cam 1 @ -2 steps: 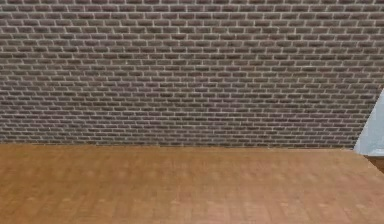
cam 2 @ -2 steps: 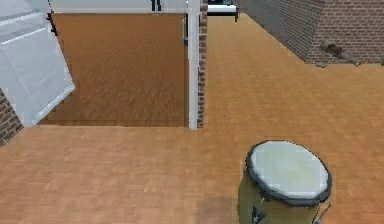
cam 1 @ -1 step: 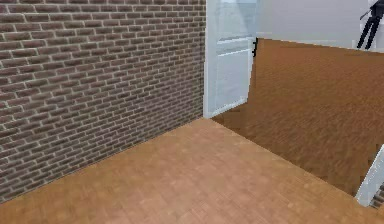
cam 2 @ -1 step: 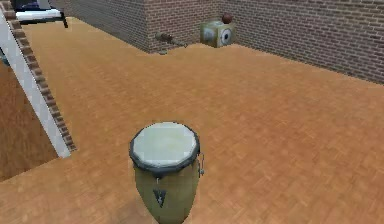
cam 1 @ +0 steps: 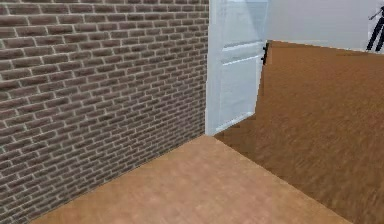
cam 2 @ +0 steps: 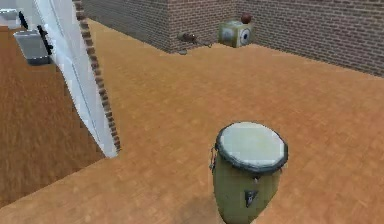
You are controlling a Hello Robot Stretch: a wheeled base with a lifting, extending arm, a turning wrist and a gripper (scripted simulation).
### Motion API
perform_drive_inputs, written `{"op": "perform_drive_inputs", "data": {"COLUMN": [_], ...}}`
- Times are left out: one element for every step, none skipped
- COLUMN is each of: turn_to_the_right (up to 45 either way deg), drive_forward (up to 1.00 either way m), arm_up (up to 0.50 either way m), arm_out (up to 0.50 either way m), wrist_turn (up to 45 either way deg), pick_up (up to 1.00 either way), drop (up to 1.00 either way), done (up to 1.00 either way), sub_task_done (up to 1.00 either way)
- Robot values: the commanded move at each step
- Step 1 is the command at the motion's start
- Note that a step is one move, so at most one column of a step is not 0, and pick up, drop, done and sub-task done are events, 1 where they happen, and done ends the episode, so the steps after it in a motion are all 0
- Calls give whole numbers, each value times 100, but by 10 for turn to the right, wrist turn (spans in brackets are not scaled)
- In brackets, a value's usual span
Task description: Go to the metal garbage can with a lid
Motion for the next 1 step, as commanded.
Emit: {"op": "perform_drive_inputs", "data": {"turn_to_the_right": [300], "drive_forward": [0], "arm_up": [0], "arm_out": [0], "wrist_turn": [0], "pick_up": [0], "drop": [0], "done": [0], "sub_task_done": [0]}}
